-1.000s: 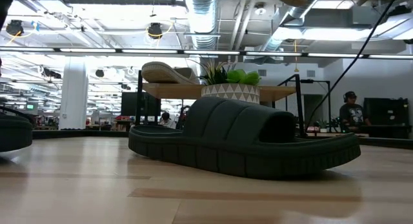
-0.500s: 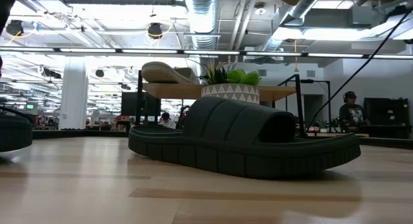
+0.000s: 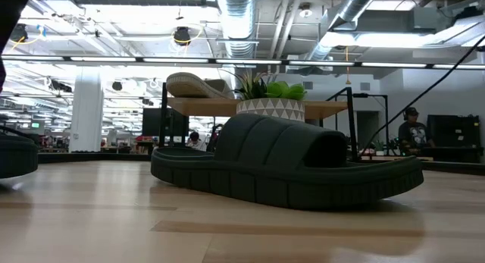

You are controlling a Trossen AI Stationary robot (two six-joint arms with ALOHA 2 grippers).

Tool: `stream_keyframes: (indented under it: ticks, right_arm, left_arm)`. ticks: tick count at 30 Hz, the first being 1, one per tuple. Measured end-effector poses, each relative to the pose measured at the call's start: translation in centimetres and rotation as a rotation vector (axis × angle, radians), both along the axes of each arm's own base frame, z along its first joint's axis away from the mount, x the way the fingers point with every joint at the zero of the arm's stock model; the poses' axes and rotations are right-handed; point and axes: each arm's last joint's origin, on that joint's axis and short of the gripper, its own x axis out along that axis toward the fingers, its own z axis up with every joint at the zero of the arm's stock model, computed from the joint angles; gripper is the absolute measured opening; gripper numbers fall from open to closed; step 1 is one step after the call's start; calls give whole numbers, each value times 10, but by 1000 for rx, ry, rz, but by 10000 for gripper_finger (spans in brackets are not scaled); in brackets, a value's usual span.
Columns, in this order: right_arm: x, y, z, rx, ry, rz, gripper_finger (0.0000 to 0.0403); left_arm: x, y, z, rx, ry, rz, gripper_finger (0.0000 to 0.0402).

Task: Pick and place slides into the shelf
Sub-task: Put the gray slide on the shelf

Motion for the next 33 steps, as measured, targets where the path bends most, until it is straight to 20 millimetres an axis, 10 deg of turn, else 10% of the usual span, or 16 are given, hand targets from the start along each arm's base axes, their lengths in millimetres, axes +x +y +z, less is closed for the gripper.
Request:
stream_keyframes:
  ticks: [8, 33]
  right_arm:
    - [-20, -4, -16, 51, -7, -42, 270]
    - [-42, -8, -155, 218, 125, -222, 270]
  left_arm:
    - [3, 30, 8, -89, -162, 71, 0]
    - [-7, 143, -6, -329, -368, 426, 0]
